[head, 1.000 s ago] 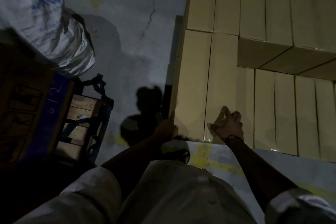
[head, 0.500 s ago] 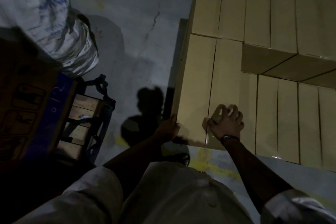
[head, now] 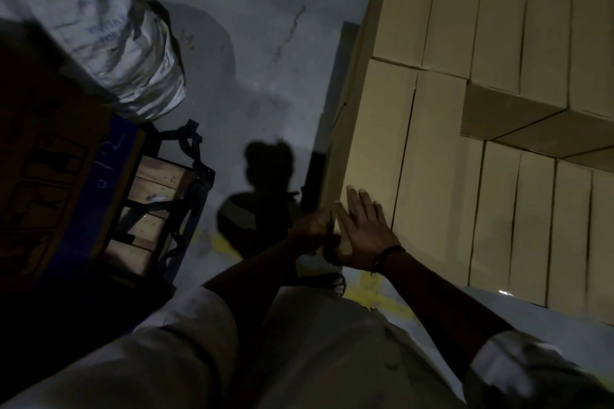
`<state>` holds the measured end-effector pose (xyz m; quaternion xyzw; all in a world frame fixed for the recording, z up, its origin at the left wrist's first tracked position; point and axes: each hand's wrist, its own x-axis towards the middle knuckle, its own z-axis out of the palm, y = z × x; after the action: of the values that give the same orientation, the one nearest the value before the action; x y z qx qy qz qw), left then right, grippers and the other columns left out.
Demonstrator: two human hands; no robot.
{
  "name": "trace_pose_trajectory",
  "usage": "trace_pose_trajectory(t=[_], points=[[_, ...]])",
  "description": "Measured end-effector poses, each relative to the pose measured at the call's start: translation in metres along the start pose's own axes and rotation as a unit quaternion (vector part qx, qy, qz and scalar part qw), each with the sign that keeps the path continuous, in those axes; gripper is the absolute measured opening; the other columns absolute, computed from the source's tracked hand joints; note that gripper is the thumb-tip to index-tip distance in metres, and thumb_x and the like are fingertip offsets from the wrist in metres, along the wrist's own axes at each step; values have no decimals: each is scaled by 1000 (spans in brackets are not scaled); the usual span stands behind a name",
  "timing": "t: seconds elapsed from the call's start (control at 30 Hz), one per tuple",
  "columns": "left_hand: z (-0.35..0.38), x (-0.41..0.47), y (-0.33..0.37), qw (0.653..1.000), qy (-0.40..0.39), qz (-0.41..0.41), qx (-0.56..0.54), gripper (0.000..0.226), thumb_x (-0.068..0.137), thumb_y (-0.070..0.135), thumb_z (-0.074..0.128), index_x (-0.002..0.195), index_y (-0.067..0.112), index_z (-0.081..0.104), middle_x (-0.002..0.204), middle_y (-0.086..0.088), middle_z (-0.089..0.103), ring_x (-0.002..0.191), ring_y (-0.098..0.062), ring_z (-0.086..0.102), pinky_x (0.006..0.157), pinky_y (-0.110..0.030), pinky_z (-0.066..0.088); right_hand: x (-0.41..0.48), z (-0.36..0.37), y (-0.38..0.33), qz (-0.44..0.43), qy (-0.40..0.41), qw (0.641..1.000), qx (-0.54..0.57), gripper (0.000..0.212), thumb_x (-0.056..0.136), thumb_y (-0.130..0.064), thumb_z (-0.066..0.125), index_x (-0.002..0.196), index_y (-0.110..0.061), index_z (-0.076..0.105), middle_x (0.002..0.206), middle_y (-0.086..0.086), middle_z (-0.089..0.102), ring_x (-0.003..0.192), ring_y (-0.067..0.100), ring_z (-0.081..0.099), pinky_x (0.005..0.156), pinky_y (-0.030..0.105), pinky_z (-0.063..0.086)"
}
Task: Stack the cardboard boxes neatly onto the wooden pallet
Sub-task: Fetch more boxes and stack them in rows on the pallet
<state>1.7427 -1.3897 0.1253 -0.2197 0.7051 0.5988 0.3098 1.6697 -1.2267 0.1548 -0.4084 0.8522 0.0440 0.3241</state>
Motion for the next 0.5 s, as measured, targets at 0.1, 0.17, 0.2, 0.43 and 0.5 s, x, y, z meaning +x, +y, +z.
trace_pose_trajectory(t=[0.1,0.17,0.2,0.43,0.5], points=[[1,-6,4,999,-34,-14,-28,39,95,-9,53,121,21,53,97,9,51,85,4,56,92,-35,46,-5,9,2,-15,-16,998,-60,125,71,-69,68,159,-19,-6,160,19,-30,147,47,-23,118,66,1],[5,-12,17,997,-57,15,-46,50,91,-28,41,126,8,46,98,9,49,78,18,59,78,-13,45,-6,9,3,-18,-9,996,-92,127,70,-65,71,159,-18,-7,160,21,-29,147,49,-22,117,66,1],[7,-18,26,997,-51,31,-38,54,90,-28,41,134,3,41,103,4,54,84,20,60,74,-8,44,-6,9,3,-18,-8,996,-90,126,70,-64,71,159,-18,-7,160,20,-29,147,48,-22,117,66,1],[14,-23,17,999,4,43,26,108,65,43,70,157,7,27,155,-8,40,135,-15,42,85,-15,38,-8,7,-10,-11,-6,998,-59,114,80,-54,67,159,-17,-6,162,17,-27,148,44,-22,119,63,6],[15,-19,9,998,15,28,59,122,56,55,67,158,6,22,159,-11,35,140,-23,42,94,-25,41,-8,6,-11,-7,-10,998,-69,116,81,-55,69,159,-16,-7,161,18,-28,148,45,-22,119,63,6]])
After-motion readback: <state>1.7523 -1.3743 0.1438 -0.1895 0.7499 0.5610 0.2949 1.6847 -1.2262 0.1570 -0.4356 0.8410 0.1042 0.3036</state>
